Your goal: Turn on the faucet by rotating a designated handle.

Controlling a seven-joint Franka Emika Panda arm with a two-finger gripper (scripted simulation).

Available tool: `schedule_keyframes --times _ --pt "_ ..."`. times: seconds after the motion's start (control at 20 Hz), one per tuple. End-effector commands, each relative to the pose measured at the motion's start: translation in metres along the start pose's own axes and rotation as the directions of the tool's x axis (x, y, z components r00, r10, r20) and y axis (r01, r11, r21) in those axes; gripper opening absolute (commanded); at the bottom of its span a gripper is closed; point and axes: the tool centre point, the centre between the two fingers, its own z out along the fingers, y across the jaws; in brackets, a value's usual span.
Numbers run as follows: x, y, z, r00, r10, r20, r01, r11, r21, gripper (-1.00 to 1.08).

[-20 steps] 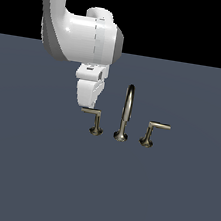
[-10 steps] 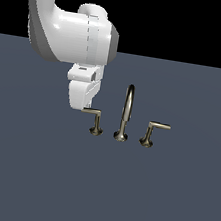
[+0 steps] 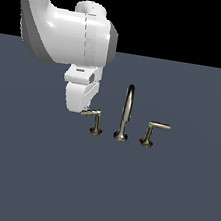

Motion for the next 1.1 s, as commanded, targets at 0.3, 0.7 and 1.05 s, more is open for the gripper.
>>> schedule_keyframes --times 0.3,0.7,1.05 --pt "0.005 0.037 0.0 1.0 -0.005 -0.007 0.005 1.0 -0.018 -1.0" --pt "0.022 0.043 -0.001 1.0 -0.005 -0.004 0.005 1.0 -0.013 -1.0" --pt "0.042 0.057 -0.001 1.0 -0.005 -0.007 0.005 1.0 -0.018 -1.0"
